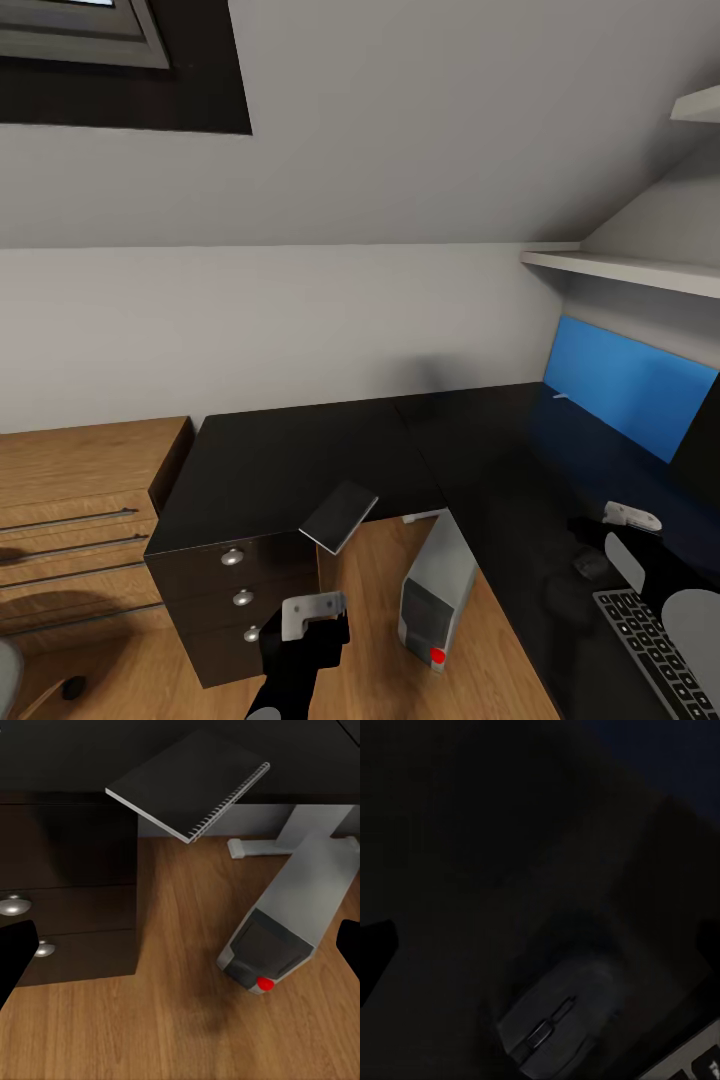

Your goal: In the bedroom, organize the workspace by keeping the computer under the desk, ensuring the monitor is on the desk, placing the keyboard on the desk next to the monitor, placing the mouse on the desk next to the keyboard, moving the folder from the swivel chair onto the desk next to the mouse, stacking the notebook on top of the folder with the pen on top of the notebook, and positioning the swivel chair next to the desk.

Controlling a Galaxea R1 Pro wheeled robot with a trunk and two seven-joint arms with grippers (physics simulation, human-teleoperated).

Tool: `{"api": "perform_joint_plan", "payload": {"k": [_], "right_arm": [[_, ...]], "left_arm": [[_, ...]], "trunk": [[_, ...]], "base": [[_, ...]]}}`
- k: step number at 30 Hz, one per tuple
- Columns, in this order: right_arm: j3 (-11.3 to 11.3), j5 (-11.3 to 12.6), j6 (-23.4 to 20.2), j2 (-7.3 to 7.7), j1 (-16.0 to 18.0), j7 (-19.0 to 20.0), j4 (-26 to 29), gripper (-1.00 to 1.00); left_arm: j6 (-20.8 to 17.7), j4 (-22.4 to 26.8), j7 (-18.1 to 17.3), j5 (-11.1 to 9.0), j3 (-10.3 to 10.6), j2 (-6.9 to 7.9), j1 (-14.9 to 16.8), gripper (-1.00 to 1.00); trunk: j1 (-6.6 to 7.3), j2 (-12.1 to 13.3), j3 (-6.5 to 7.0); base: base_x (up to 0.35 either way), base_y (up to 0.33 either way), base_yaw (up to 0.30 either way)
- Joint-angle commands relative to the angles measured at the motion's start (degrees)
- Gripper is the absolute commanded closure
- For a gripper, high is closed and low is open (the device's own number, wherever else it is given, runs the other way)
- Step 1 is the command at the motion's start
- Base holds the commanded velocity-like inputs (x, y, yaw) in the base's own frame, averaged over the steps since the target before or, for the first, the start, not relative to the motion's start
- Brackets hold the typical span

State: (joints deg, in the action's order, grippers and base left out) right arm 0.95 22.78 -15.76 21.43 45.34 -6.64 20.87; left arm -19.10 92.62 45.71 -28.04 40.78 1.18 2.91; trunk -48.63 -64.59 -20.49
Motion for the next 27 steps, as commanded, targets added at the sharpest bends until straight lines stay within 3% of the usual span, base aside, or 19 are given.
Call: {"api": "perform_joint_plan", "payload": {"k": [1, 12, 17, 22, 24, 27], "right_arm": [[0.1, 0.4, -0.3, 0.02, 0.0, -0.3, 0.1, -1.0], [0.1, 0.4, -0.2, 0.02, 0.0, -0.3, 0.7, -1.0], [0.0, 0.4, 0.1, -0.73, 0.0, -0.4, 4.2, -1.0], [-0.1, 0.4, 0.1, -3.48, -0.1, -0.7, 7.5, -1.0], [-0.2, 0.4, 0.2, -5.08, -0.1, -1.9, 8.5, -1.0], [-0.1, 0.4, 0.3, -6.34, -0.1, -4.0, 8.8, -1.0]], "left_arm": [[-0.2, 0.1, 0.4, -0.3, 0.1, 0.05, 0.1, -1.0], [-0.3, 0.1, 0.4, -0.3, 0.1, 0.05, 0.1, -1.0], [-0.3, 0.0, 0.4, -0.3, 0.0, 0.05, 0.1, -1.0], [-0.3, 0.0, 0.4, -0.3, -0.1, 0.05, 0.1, -1.0], [-0.3, 0.0, 0.4, -0.3, -0.1, 0.05, 0.1, -1.0], [-0.3, 0.0, 0.4, -0.3, -0.1, 0.05, 0.1, -1.0]], "trunk": [[0.0, 0.0, -0.07], [0.0, 0.0, -0.07], [0.0, 0.0, -0.07], [0.0, 0.0, -0.07], [0.0, 0.0, -0.07], [0.0, 0.0, -0.07]], "base": [[0.0, 0.0, 0.0], [0.0, 0.0, 0.0], [0.0, 0.0, 0.0], [0.0, 0.0, 0.016], [0.0, 0.0, 0.185], [0.0, 0.0, 0.233]]}}
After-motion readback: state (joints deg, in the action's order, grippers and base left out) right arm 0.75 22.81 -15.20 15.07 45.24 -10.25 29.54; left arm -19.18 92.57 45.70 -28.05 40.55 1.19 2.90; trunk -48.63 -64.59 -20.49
